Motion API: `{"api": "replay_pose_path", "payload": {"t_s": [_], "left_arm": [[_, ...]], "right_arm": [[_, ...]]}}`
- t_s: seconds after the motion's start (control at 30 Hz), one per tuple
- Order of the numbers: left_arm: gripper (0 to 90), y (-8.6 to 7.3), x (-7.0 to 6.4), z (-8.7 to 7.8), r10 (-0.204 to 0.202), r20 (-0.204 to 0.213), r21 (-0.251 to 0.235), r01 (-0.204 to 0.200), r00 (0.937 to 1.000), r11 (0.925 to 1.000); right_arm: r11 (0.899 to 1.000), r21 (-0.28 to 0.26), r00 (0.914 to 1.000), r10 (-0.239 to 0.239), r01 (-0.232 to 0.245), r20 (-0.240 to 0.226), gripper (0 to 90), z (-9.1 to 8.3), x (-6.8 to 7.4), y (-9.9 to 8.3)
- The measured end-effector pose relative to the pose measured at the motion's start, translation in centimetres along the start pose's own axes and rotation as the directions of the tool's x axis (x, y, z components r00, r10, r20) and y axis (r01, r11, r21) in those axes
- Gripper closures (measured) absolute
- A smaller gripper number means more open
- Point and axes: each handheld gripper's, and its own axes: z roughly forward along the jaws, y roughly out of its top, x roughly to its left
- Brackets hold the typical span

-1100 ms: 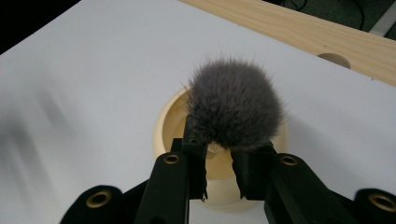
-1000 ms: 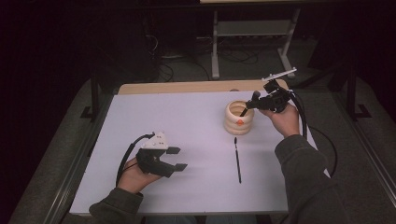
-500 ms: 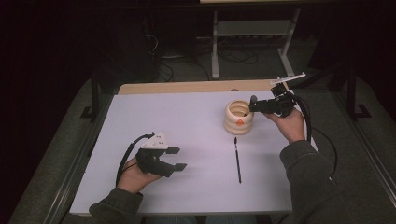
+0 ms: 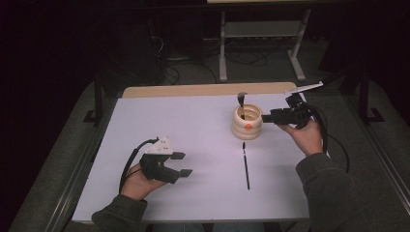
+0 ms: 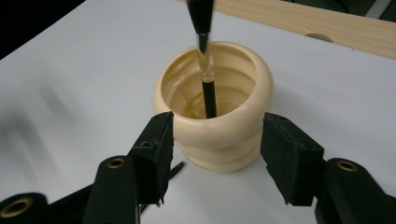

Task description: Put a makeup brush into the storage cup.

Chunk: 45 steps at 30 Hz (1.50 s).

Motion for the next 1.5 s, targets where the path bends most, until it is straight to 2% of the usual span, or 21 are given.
{"api": "replay_pose_path", "payload": {"t_s": [0.2,0.23,0.4,0.6,0.83,1.07,1.23,1.5], "left_arm": [[34.6,0.0,0.0,0.1,-0.004,-0.001,0.002,0.004,1.0,1.0],[34.6,0.0,0.0,0.1,-0.005,-0.002,0.003,0.005,1.0,1.0],[34.5,0.0,0.0,0.1,-0.004,-0.003,0.002,0.004,1.0,1.0],[34.4,0.0,0.0,0.1,-0.004,-0.002,0.006,0.004,1.0,1.0],[34.4,0.0,0.0,0.1,0.003,-0.008,0.001,-0.003,1.0,1.0],[34.3,0.0,0.0,-0.1,0.001,-0.01,0.0,-0.001,1.0,1.0],[34.3,0.1,-0.2,-0.1,0.003,-0.018,-0.005,-0.003,0.9998,1.0],[34.3,0.1,-0.2,-0.1,0.012,-0.018,0.013,-0.012,0.9998,0.9998]], "right_arm": [[1.0,0.005,0.9998,-0.021,0.021,-0.003,39.2,-0.3,0.8,-0.8],[1.0,0.014,0.9999,-0.014,0.014,-0.002,38.4,-0.3,1.0,-0.9],[0.998,0.048,0.9989,-0.047,0.047,0.002,36.7,-0.3,2.0,-1.5],[0.997,0.045,0.9976,-0.068,0.069,-0.012,36.1,-0.4,2.9,-2.3],[0.996,0.046,0.9974,-0.07,0.071,-0.013,34.8,-0.5,3.8,-2.8],[0.993,0.067,0.9955,-0.094,0.094,-0.008,34.6,-0.1,4.6,-3.1],[0.993,0.079,0.9966,-0.083,0.083,-0.007,34.9,0.0,5.2,-3.3],[0.991,0.107,0.9968,-0.08,0.08,0.0,37.2,0.7,5.7,-4.0]]}}
